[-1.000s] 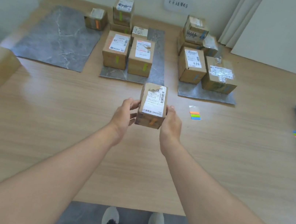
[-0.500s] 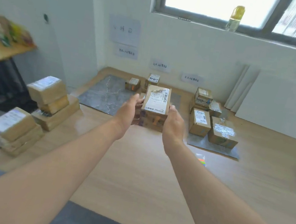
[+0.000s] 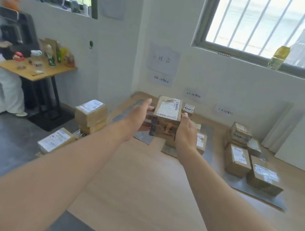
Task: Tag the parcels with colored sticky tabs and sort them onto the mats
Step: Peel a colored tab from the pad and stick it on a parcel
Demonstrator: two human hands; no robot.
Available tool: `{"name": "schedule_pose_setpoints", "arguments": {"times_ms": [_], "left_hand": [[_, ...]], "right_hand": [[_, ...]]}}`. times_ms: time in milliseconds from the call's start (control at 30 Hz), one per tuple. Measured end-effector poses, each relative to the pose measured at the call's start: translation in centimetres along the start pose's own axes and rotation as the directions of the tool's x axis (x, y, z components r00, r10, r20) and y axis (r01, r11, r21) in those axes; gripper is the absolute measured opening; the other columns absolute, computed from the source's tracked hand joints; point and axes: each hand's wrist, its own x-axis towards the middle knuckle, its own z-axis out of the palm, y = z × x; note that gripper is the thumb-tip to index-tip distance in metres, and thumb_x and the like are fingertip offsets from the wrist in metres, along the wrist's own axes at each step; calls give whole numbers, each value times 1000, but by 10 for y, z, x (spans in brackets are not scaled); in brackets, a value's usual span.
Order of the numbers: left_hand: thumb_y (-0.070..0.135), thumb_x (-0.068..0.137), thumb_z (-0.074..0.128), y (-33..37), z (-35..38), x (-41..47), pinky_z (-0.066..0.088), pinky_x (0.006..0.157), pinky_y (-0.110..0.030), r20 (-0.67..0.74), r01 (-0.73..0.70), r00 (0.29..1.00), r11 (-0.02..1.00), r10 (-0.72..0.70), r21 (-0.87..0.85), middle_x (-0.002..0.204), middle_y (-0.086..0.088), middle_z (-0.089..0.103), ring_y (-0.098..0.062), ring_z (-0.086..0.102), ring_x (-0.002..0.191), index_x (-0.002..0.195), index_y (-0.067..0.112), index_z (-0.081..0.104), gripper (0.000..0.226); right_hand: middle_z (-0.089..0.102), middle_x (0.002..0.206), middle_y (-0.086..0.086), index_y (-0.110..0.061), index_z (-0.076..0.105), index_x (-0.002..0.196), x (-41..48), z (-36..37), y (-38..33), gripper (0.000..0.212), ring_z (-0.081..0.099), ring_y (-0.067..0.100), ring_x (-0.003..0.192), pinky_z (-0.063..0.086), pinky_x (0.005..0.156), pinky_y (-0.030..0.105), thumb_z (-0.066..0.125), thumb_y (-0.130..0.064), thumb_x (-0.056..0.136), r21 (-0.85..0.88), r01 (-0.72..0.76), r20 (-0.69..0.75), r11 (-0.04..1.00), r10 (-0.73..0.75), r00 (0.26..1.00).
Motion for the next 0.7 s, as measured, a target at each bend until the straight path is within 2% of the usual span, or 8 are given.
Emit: {"name": "schedule_pose_setpoints", "arguments": {"times_ms": [100,233,367,467,600,700], "left_hand": [[55,103,33,1,-36,39,56,90,-37,31,17,999,999,-18,30,99,-5,71,-23,70,91,125,15,62,54],[55,103,32,-3,-78,91,53,97,-39,72,67,995,995,-73,77,102,-4,69,-24,68,93,129,17,60,54],[56,103,31,-14,-105,144,51,100,-42,82,134,986,986,-143,99,101,-5,69,-25,67,94,132,16,58,56],[53,104,32,-22,-108,183,52,97,-40,85,168,981,981,-177,100,98,-3,68,-23,66,89,130,16,59,53],[51,105,32,-36,-98,231,52,93,-36,80,194,976,977,-201,90,99,-2,67,-22,66,92,129,17,58,50],[50,105,32,-45,-88,268,51,85,-32,72,214,973,972,-221,99,100,0,66,-19,64,91,129,18,58,48]], "right_hand": [[71,106,-6,-27,68,110,21,46,6,45,64,15,98,45,72,29,29,-48,108,20,-13,-25,1000,14,1000],[64,102,-15,-31,59,110,45,105,17,31,56,2,93,40,73,23,31,-45,109,67,-58,-46,996,61,997],[65,105,-13,-32,58,116,76,146,30,32,58,-1,95,41,72,17,30,-46,109,43,-95,-26,995,96,995],[69,109,-11,-34,63,116,106,163,43,38,63,6,103,46,78,23,29,-50,107,-21,-124,-21,992,124,992],[66,106,-19,-43,60,108,152,173,65,31,60,1,102,45,82,27,29,-51,107,-35,-169,-35,985,168,985],[67,107,-19,-42,62,114,191,180,83,41,60,2,103,46,88,32,28,-61,100,-28,-205,-21,978,205,979]]}}
